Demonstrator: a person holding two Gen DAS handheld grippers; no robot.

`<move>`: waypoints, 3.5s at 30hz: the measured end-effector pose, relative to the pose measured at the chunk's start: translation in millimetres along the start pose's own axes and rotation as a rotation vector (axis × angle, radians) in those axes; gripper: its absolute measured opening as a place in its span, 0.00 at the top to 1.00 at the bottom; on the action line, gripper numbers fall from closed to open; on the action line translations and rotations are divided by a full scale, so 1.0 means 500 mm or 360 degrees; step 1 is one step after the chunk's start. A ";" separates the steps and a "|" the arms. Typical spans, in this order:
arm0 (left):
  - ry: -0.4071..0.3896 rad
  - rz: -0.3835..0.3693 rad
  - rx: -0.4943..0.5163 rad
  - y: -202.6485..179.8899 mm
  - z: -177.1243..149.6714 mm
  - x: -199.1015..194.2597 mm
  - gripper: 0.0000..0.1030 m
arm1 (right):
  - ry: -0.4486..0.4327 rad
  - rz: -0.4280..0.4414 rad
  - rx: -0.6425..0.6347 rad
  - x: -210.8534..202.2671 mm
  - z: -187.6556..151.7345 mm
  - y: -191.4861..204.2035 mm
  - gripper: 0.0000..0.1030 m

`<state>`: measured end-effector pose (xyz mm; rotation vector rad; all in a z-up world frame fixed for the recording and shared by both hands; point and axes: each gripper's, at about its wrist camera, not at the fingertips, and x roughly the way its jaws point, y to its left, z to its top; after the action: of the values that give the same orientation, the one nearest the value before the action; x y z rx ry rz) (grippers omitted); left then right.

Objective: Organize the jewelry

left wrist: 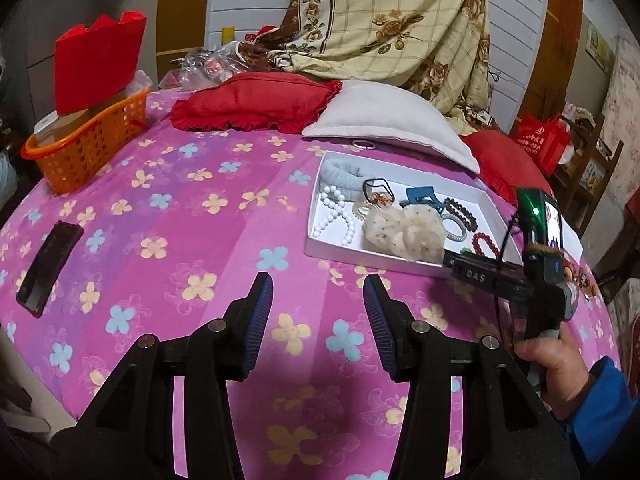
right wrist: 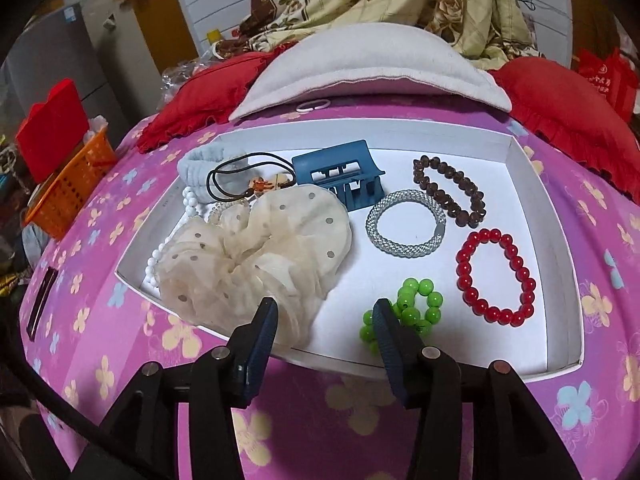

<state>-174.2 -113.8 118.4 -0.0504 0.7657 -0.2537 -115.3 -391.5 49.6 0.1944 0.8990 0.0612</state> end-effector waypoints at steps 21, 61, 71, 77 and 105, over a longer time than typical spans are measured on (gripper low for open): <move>-0.0540 0.0430 0.0105 -0.017 -0.003 -0.181 0.17 | -0.0191 0.0070 -0.0086 -0.161 -0.064 0.120 0.38; -0.0034 0.0336 0.0086 -0.083 -0.094 -0.111 0.01 | -0.0368 -0.0304 0.0020 -0.390 -0.198 0.065 0.25; 0.0060 0.0305 0.0099 -0.084 -0.114 -0.079 0.01 | -0.0288 -0.0336 0.0052 -0.361 -0.204 0.052 0.25; 0.0089 0.0310 0.0111 -0.086 -0.117 -0.066 0.01 | -0.0257 -0.0357 0.0054 -0.347 -0.206 0.047 0.24; 0.0055 0.0331 0.0138 0.020 0.037 0.107 0.01 | -0.0130 -0.0406 0.0209 -0.267 -0.085 -0.114 0.24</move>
<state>-122.4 -118.2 94.2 0.1151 0.7875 -0.0901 -233.2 -459.3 115.7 0.2019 0.8407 -0.2416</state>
